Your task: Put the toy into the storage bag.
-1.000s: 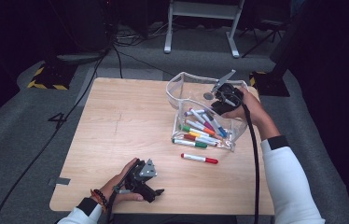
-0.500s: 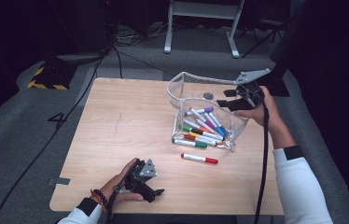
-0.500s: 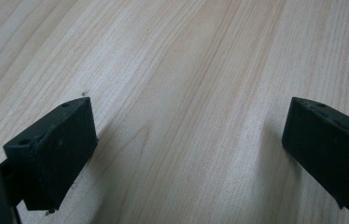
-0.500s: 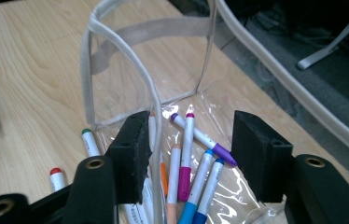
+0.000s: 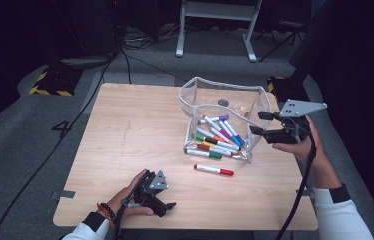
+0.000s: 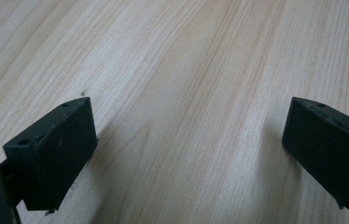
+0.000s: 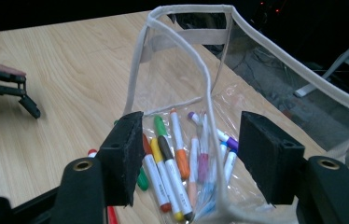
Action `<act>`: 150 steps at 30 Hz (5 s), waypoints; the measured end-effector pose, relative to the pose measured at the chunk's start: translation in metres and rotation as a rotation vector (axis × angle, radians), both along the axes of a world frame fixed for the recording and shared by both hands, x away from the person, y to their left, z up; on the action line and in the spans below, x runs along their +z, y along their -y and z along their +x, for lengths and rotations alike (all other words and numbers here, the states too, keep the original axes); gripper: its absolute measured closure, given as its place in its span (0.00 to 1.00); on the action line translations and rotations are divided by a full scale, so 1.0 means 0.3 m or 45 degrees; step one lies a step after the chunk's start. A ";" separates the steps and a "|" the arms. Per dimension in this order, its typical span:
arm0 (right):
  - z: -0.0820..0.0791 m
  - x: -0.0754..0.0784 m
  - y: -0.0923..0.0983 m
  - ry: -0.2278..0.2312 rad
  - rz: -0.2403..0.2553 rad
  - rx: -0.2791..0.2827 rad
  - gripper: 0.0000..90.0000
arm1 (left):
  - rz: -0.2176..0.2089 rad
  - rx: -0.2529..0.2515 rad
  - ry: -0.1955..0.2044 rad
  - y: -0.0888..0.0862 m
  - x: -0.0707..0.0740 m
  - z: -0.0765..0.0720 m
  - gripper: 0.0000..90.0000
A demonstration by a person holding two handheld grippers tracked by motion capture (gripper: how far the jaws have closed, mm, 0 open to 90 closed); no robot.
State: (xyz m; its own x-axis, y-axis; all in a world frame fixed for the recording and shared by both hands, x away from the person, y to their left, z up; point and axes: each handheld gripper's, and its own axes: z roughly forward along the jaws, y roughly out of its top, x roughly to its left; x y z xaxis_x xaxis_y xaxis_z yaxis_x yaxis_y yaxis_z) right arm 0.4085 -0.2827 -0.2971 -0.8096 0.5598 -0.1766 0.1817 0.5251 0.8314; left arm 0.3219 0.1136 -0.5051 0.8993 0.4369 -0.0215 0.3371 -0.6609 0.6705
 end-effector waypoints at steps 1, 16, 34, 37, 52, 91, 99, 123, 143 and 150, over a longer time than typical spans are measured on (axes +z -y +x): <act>-0.017 -0.009 0.003 0.014 -0.005 -0.004 0.45 | -0.002 -0.001 0.000 0.000 0.000 0.000 0.04; -0.202 -0.250 0.056 -0.039 0.060 0.065 0.46 | -0.001 -0.001 -0.002 0.000 0.000 0.000 0.04; -0.084 -0.579 -0.126 -0.270 -0.112 0.215 0.48 | -0.003 0.000 0.001 -0.001 0.000 -0.001 0.04; -0.057 -0.607 -0.152 -0.286 -0.129 0.219 0.49 | -0.003 -0.003 0.000 0.000 0.000 -0.001 0.04; -0.041 -0.661 -0.189 -0.332 -0.125 0.228 0.74 | 0.001 -0.007 0.002 -0.001 0.000 0.001 0.04; -0.104 -0.405 -0.122 -0.059 -0.022 0.276 0.83 | 0.004 -0.011 0.001 0.000 0.000 0.003 0.03; -0.085 -0.270 -0.138 0.032 -0.019 0.281 0.83 | 0.004 -0.016 0.001 -0.001 0.000 0.004 0.03; 0.123 0.021 -0.104 0.133 -0.031 0.106 0.83 | -0.001 -0.011 0.002 -0.002 -0.001 0.001 0.03; 0.352 -0.062 -0.150 -0.116 -0.241 -0.061 0.83 | -0.004 -0.008 0.002 -0.002 -0.001 0.001 0.03; 0.355 -0.088 -0.181 -0.236 -0.381 -0.076 0.83 | 0.002 -0.010 0.003 -0.003 -0.001 0.001 0.03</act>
